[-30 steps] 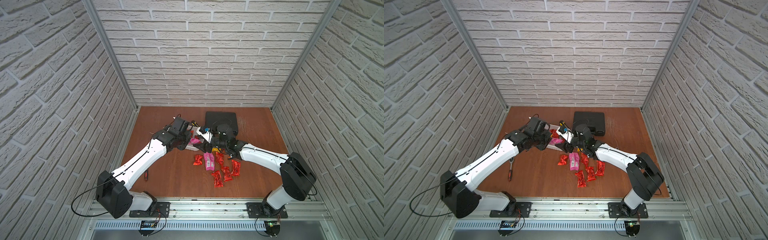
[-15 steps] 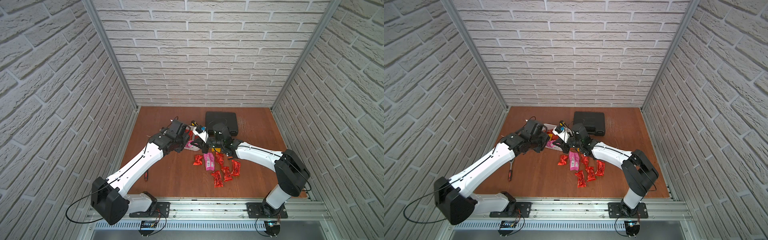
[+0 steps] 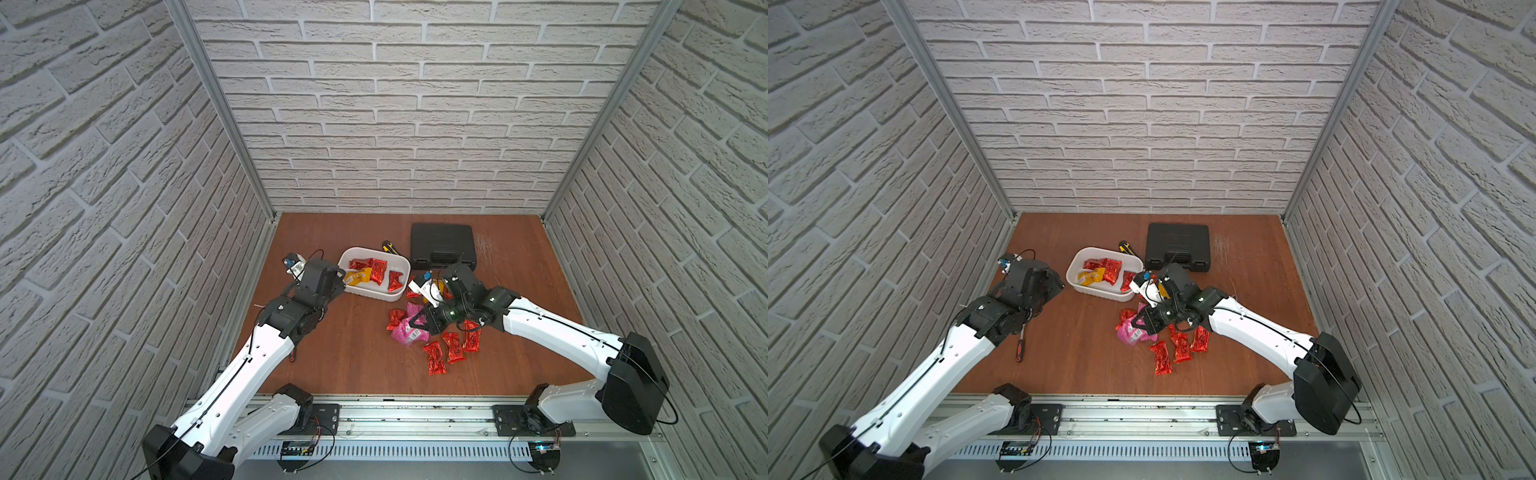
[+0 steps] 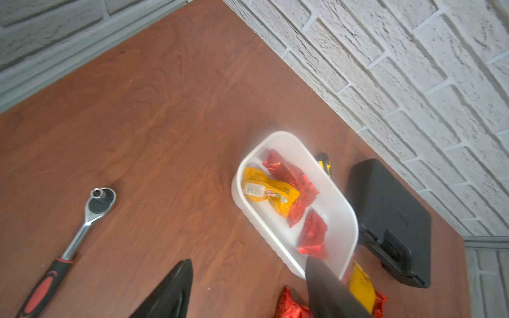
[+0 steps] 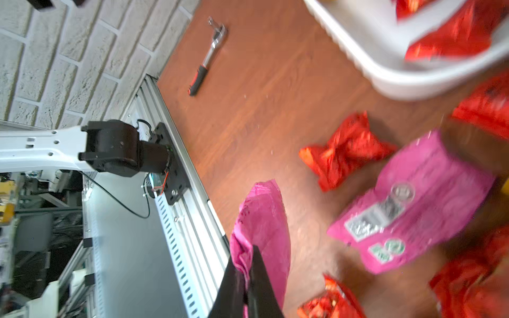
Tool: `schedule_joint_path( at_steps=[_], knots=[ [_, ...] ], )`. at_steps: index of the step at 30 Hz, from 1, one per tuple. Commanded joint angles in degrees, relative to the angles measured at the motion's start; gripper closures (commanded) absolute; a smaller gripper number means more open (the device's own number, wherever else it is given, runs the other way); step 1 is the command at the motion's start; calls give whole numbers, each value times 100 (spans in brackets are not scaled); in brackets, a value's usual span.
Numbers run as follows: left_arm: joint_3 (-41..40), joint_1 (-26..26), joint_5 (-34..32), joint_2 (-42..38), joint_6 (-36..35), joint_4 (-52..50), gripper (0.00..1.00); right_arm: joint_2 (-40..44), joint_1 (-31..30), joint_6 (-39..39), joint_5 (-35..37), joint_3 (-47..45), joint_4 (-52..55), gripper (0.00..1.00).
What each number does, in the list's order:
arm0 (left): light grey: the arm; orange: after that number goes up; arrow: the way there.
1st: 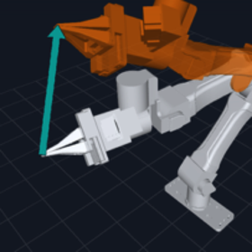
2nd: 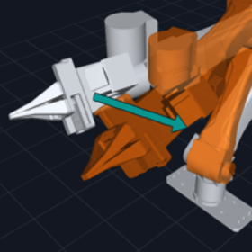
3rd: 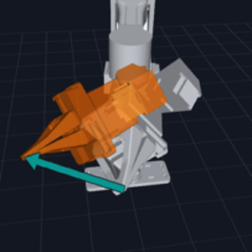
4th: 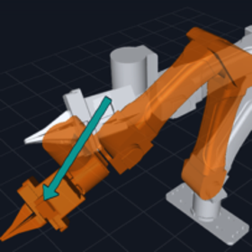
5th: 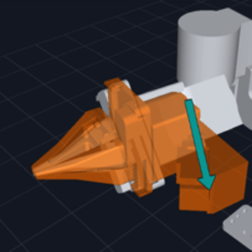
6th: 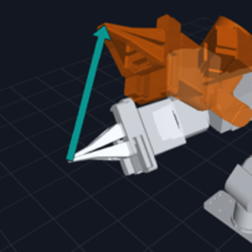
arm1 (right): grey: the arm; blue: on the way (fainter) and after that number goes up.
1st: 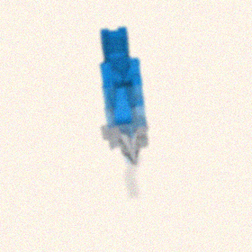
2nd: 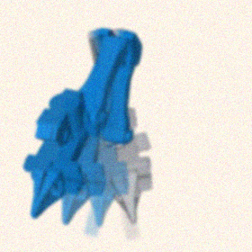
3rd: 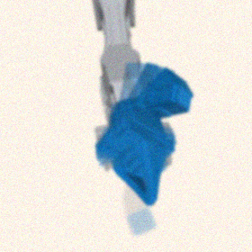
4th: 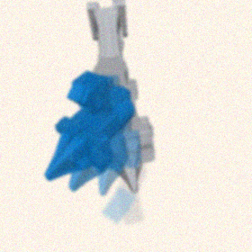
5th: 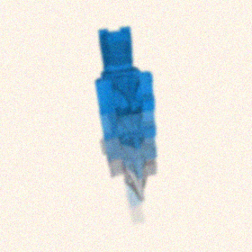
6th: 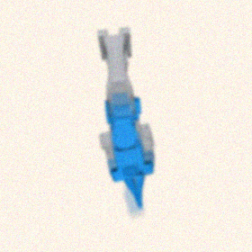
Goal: Take the tea bags out of the storage box
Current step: Place the tea bag at the center of the board.
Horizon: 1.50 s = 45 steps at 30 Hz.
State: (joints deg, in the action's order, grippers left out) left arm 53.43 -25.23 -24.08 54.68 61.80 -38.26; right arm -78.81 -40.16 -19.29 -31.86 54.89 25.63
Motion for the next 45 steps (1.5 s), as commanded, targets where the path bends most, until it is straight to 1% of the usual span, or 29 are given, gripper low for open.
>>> schedule_joint_path(
  at_steps=[1,4,5,6,9,12,14,16,19,25,28,31,33,35,38,41,45],
  knots=[
    [-191,216,149,-175,-535,81,31,90,-142,-605,-217,-235,553,97],
    [-362,287,278,-266,-502,120,31,-299,-232,-518,-236,-44,688,97],
    [-392,295,474,-280,-498,134,31,-454,-269,-454,-233,58,723,97],
    [-416,300,518,-295,-498,150,31,-638,-312,-399,-221,193,760,97],
    [-477,326,679,-289,-512,196,31,-1142,-443,-229,-58,584,892,97],
    [-477,372,822,-239,-546,217,31,-1531,-543,-55,393,911,1117,89],
    [-484,413,953,-183,-589,271,31,-1597,-563,-33,909,1002,1217,79],
    [-469,483,1101,-97,-582,301,31,-1533,-586,2,1481,1032,1340,70],
    [-431,550,1262,60,-579,382,31,-1233,-607,80,2008,1028,1391,59],
    [-226,654,1633,553,-754,732,31,-334,-612,241,2302,1023,1153,42],
    [-82,686,1832,918,-836,969,32,13,-581,234,2704,1022,989,41],
    [214,687,1931,1447,-842,1011,33,204,-491,11,3314,1014,807,41],
    [453,670,2028,1818,-908,1060,33,247,-381,-196,3569,971,628,41],
    [734,633,2110,2205,-1112,1123,34,174,-230,-442,3596,971,552,41],
    [1294,568,2171,2881,-1682,951,34,8,13,-682,3417,1006,566,41],
    [1953,537,2243,3536,-2618,466,35,-106,189,-795,3250,1006,584,41],
    [2657,506,2247,4198,-4179,-324,36,-62,379,-835,3187,912,567,41]
  ],
)
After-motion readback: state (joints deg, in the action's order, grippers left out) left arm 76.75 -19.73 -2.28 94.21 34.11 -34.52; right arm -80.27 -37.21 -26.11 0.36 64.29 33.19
